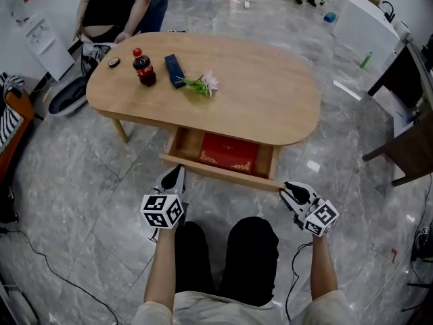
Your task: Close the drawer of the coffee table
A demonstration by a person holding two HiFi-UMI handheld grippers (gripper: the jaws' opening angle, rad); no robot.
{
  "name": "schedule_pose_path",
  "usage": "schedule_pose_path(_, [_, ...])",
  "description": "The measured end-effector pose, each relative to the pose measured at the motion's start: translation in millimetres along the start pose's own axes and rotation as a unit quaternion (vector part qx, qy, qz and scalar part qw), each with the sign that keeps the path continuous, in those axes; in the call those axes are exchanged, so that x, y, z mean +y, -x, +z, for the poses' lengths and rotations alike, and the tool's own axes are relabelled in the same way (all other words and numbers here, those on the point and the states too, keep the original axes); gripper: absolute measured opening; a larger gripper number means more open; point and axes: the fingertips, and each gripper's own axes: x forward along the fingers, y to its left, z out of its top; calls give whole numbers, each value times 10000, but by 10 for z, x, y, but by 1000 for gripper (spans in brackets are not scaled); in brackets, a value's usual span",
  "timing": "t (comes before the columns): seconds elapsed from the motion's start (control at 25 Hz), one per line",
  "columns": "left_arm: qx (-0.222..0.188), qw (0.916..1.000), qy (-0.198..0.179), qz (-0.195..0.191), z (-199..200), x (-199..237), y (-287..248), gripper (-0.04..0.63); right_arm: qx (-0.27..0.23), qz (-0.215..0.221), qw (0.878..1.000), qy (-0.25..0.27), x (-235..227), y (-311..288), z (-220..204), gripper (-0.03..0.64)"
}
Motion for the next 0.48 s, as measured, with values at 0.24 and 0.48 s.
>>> schedule_pose_path(0.24, [83, 10000, -23, 20, -17, 14, -10, 9, 467, 10, 9986, 248, -13, -118, -202, 169])
schedule_pose_path(0.48, [207, 9997, -163, -6, 0, -12, 0, 9, 470, 12, 9988, 165, -19, -132, -201, 114])
